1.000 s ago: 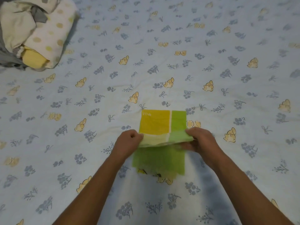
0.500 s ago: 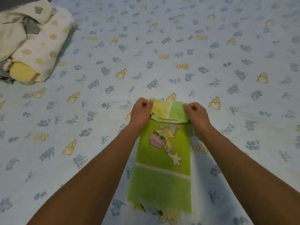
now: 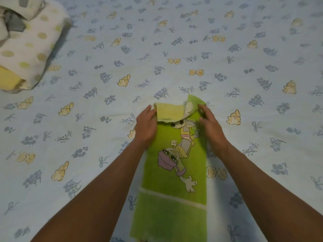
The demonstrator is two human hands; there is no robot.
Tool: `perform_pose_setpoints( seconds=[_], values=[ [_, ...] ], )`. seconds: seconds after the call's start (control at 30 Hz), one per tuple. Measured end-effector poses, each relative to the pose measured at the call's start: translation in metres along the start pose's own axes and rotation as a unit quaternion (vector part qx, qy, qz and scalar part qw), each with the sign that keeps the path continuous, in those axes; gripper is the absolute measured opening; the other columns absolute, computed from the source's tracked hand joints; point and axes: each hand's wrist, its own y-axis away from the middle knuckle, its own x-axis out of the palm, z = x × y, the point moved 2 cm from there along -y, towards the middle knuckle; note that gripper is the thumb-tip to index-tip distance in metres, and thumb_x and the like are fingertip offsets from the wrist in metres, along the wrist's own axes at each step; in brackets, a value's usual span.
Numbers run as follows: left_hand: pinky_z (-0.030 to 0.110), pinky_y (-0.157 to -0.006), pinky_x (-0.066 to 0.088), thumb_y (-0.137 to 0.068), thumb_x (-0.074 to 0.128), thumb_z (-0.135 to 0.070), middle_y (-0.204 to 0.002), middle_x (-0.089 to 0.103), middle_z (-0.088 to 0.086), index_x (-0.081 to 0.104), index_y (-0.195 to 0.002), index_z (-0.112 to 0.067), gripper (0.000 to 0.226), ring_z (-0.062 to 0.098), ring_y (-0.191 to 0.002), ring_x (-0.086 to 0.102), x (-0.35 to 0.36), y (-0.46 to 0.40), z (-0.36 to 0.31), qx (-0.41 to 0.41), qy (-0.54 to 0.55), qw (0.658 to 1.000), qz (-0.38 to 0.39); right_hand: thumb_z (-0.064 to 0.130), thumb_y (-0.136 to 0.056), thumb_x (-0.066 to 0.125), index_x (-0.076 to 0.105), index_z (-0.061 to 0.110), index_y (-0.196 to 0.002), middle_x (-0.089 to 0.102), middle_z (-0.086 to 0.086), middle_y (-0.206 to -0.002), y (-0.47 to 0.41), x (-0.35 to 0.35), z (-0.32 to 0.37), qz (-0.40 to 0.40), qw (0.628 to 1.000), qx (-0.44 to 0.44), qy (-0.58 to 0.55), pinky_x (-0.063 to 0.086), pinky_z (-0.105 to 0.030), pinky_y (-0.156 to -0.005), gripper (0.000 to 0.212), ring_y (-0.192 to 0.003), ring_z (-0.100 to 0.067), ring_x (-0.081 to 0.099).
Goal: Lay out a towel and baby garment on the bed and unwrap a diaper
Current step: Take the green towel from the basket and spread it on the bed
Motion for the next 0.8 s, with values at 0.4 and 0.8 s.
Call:
perform_pose_setpoints(
  seconds=[0.4, 0.8],
  values=[
    [0.042, -0.095, 0.024, -0.078, 0.047, -0.035, -0.150, 0.022, -0.005, 0.008, -0.138, -0.065, 0.077, 0.034, -0.133, 0.022, 0.008, -0.035, -0.003, -0.101, -0.091, 0.988, 0.074, -0.007, -0.084, 0.045, 0.008, 0.050, -0.147, 0.023, -0.006, -0.150, -0.038, -0.005, 0.006, 0.016, 0.982, 0.022, 0.188, 0.040, -0.053, -0.105, 0.093, -0.130, -0.037, 0.035],
    [0.028, -0.090, 0.051, -0.088, 0.067, -0.019, -0.118, 0.047, 0.005, 0.043, -0.140, -0.045, 0.062, 0.009, -0.097, 0.050, -0.035, 0.084, 0.034, -0.007, 0.070, 0.993, 0.093, 0.016, -0.081, 0.070, 0.065, 0.036, -0.117, 0.026, -0.007, -0.148, 0.068, 0.000, -0.022, 0.014, 0.979, 0.017, 0.201, 0.021, -0.051, -0.118, 0.041, -0.139, -0.030, 0.025]
  ],
)
